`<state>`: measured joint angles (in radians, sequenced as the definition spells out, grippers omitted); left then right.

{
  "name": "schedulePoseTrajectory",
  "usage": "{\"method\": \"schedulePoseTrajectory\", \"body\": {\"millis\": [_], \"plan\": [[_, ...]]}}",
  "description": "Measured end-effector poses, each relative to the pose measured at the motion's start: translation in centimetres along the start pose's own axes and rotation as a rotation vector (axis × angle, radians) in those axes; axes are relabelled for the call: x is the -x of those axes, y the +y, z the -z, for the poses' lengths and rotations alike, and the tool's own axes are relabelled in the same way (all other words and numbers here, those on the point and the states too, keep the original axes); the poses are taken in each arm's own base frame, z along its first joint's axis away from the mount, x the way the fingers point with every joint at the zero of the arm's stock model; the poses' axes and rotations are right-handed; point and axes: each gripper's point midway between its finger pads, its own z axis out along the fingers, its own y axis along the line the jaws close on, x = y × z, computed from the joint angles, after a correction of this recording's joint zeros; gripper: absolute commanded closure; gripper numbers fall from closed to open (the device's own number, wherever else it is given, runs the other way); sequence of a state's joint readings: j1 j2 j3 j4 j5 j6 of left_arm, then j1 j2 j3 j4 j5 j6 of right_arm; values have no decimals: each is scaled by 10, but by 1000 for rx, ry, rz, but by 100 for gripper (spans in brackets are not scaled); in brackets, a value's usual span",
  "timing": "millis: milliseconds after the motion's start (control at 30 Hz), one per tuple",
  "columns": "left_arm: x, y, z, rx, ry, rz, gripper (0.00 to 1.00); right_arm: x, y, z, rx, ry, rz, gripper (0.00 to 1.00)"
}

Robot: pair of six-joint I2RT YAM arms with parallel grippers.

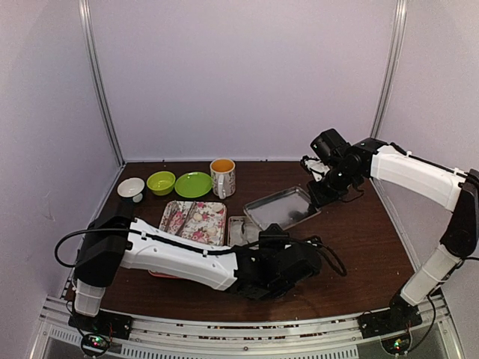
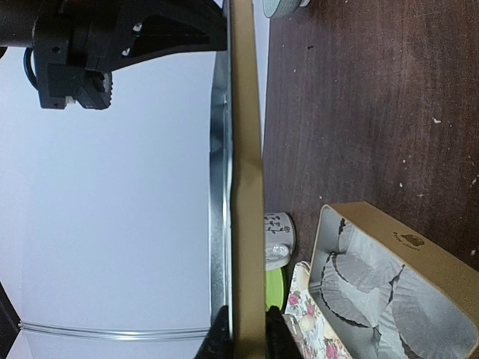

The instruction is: Pack the chocolate

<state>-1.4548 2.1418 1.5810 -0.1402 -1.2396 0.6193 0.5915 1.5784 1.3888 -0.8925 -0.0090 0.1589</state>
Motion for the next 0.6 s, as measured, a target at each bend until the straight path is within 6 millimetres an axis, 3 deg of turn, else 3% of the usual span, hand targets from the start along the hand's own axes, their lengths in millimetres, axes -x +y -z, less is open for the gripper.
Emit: {"method": "schedulePoseTrajectory", "body": {"millis": [67, 133, 233, 600], "plan": [[0, 0, 0, -2, -1, -4, 86, -2, 0, 0, -1, 8, 12, 100], [0, 0, 0, 0, 0, -5, 67, -2, -1, 0, -2, 10, 17, 100], [2, 1, 0, 1, -4, 12, 45, -2, -2, 0, -10, 8, 0, 100], [13, -16, 11, -156, -75, 103, 21, 7, -15, 3, -57, -56, -67, 100]]}}
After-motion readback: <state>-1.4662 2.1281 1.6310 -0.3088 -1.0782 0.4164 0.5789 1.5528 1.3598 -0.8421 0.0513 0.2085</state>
